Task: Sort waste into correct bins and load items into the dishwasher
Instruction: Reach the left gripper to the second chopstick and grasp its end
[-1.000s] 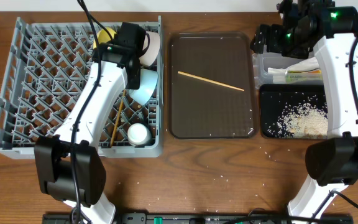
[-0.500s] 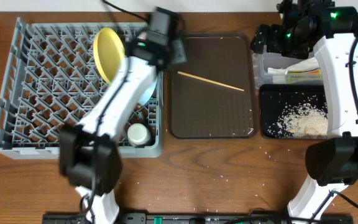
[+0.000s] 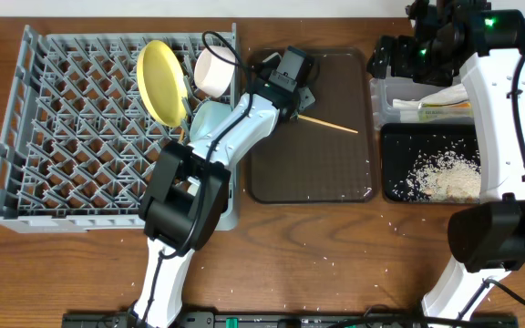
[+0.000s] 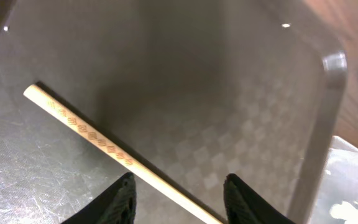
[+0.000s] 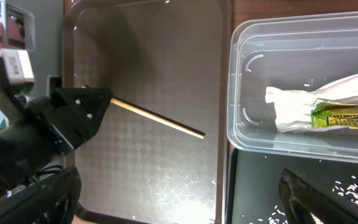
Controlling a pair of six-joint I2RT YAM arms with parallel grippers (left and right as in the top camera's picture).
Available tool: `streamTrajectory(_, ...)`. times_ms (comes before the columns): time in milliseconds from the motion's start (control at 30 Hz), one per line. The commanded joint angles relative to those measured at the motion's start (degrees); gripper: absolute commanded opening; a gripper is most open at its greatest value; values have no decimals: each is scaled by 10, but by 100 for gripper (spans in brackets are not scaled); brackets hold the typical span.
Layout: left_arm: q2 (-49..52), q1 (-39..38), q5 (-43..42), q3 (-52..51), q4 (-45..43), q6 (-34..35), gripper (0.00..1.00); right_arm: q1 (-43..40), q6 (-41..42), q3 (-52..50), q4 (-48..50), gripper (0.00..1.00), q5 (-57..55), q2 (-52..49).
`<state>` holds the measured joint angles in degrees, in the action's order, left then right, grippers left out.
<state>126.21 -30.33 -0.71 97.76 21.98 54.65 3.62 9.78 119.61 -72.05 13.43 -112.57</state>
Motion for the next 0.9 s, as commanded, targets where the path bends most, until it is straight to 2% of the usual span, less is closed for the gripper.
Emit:
streamTrajectory(0,21,-2,16,4,10,34,45,5,-7,3,0,99,1,2)
streamTrajectory(533,26,-26,134,3,32,44,44,5,-7,3,0,99,1,2)
streamTrajectory(867,46,-29,138,2,36,57,40,5,-7,3,0,99,1,2)
